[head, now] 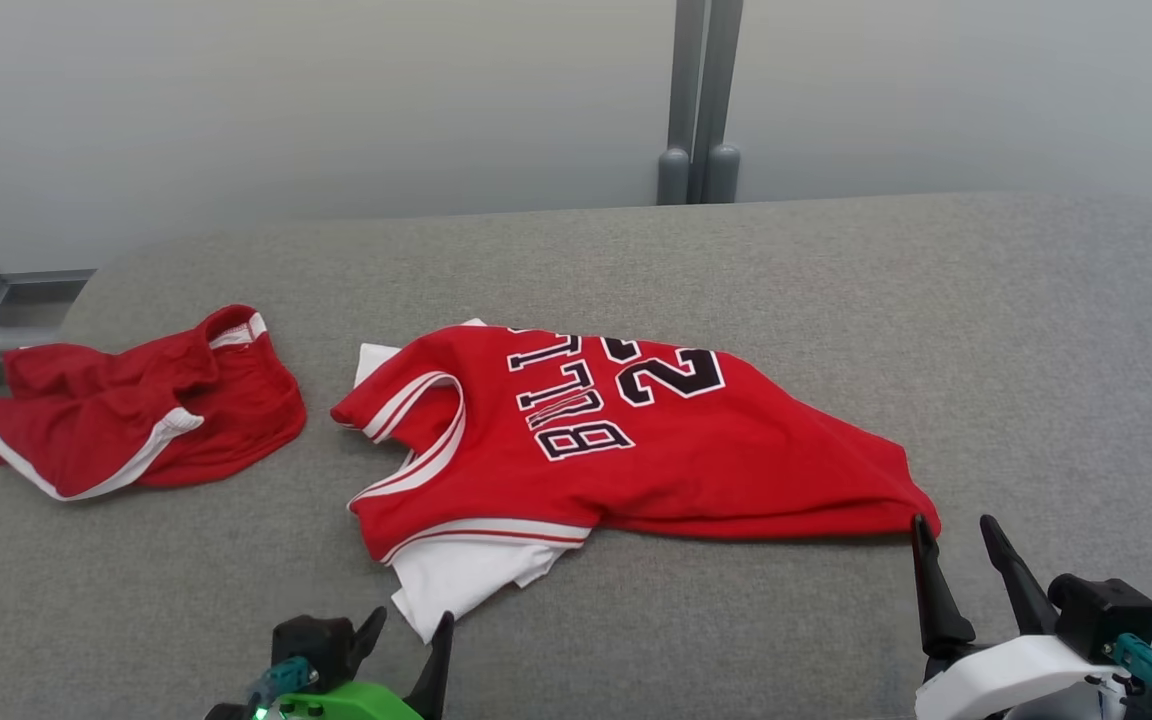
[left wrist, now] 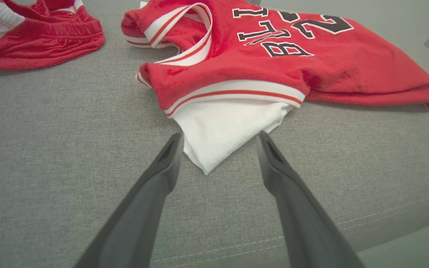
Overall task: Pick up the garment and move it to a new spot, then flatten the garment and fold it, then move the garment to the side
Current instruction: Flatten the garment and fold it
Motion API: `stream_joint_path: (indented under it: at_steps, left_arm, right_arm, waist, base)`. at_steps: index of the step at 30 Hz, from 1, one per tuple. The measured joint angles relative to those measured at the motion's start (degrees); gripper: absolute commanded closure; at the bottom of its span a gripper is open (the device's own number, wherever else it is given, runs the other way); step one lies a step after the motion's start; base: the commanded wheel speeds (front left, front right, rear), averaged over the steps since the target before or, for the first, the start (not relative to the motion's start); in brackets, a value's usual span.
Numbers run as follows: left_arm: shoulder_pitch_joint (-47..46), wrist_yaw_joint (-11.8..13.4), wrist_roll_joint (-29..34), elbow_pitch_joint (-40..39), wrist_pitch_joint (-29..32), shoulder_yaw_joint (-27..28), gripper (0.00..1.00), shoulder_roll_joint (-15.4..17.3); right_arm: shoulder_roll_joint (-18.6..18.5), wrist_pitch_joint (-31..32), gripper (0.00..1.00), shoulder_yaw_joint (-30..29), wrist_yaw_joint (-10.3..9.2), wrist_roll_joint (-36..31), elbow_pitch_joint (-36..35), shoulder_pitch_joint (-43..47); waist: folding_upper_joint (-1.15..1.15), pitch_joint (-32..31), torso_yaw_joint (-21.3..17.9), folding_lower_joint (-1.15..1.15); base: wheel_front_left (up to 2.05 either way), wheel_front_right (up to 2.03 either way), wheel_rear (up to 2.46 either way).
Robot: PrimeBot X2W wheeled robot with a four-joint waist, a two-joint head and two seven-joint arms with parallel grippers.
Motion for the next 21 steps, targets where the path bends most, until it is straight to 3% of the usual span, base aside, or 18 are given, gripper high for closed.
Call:
stream_joint_path:
  at_steps: [7, 14, 21]
  left_arm:
    - [-4.82, -0.19, 1.71, 7.94, 3.94, -2.49, 0.0, -0.19]
    - [-6.98, 1.6, 2.7, 13.62, 4.11, -2.61, 0.0, 0.48]
    - [-8.72, 1.21, 4.66, 15.93, 2.0, -4.42, 0.0, 1.42]
  right_arm:
    - [-0.01, 0.54, 0.0, -0.01, 0.0, -1.03, -0.53, -0.29]
    - [-0.03, 1.0, 0.0, -0.41, 0.0, -1.48, -1.24, -0.42]
    - [-0.02, 1.0, 0.0, -0.08, 0.0, -1.45, -1.38, -0.7]
  waist:
    - [0.0, 1.54, -2.79, 0.0]
    - [0.0, 3.54, -4.95, 0.0]
    - [0.0, 4.85, -5.68, 0.0]
  base:
    - [0.0, 0.0, 0.0]
    - [0.0, 0.0, 0.0]
    - [0.0, 0.0, 0.0]
